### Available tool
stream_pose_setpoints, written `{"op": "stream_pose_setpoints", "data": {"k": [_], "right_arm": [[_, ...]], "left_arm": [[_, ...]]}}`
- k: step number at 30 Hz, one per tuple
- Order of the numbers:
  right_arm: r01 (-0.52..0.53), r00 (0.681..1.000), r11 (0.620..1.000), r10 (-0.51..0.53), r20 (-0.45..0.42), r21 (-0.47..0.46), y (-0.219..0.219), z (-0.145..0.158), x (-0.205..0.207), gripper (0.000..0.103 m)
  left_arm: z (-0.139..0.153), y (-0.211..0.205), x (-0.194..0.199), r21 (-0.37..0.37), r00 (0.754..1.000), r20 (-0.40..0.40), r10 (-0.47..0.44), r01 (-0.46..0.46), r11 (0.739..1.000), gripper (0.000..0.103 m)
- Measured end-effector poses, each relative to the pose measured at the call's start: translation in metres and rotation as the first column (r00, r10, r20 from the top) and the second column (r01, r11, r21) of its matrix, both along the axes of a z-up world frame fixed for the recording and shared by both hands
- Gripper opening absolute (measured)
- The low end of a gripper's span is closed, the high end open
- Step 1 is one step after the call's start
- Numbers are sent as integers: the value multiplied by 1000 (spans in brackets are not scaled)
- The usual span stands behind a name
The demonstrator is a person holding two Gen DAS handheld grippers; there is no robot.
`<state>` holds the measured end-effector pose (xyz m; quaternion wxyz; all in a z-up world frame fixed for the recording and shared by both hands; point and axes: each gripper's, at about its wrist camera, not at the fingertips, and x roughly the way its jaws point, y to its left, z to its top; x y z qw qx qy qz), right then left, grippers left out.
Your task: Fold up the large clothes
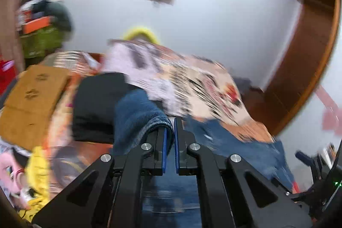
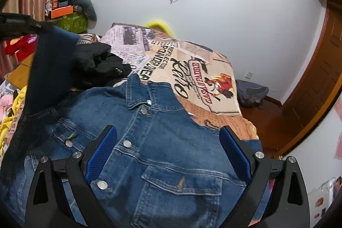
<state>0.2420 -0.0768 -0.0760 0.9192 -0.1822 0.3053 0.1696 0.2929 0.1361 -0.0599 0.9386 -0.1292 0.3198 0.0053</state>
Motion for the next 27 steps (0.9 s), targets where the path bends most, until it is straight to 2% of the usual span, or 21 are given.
{"op": "stream_pose_setpoints", "data": {"k": [3, 6, 9, 10, 11, 13, 14, 17, 20, 22, 25, 27], "right_arm": [[13, 1000, 1000, -13, 0, 3, -9, -1, -1, 95], [32, 999, 999, -32, -3, -1, -21, -5, -1, 95], [50, 998, 999, -50, -26, -5, -32, -11, 0, 96], [54, 997, 999, -54, -46, -4, -37, -14, 3, 95], [57, 997, 998, -57, -60, -4, -41, -17, 3, 95], [67, 995, 998, -68, -71, -11, -47, -21, 3, 95], [71, 995, 997, -73, -71, -17, -49, -23, 1, 95], [75, 994, 997, -78, -71, -35, -52, -26, -1, 95], [56, 996, 998, -59, -71, -39, -52, -26, -3, 95], [42, 997, 998, -44, -66, -36, -50, -24, -5, 95], [18, 999, 999, -19, -48, -41, -41, -20, -7, 95], [-2, 999, 999, 1, -36, -38, -33, -16, -8, 95]], "left_arm": [[-29, -46, 21, 13, 990, -95, -103, 104, 994, 4], [-66, -80, 30, 2, 966, -198, -168, 172, 985, 5], [-92, -109, 31, 30, 938, -276, -211, 228, 973, 5], [-99, -117, 30, 40, 927, -301, -223, 246, 968, 11], [-105, -123, 29, 38, 915, -324, -238, 264, 964, 20], [-118, -126, 24, -1, 891, -361, -274, 294, 956, 35], [-124, -125, 21, -17, 881, -376, -288, 304, 952, 39], [-134, -129, 13, -2, 858, -415, -303, 333, 943, 40], [-130, -126, 2, -1, 853, -416, -314, 345, 938, 42], [-118, -117, -5, -21, 859, -400, -319, 339, 941, 42], [-95, -98, -11, -42, 885, -354, -301, 307, 951, 45], [-75, -82, -18, -4, 917, -306, -254, 266, 964, 54]]}}
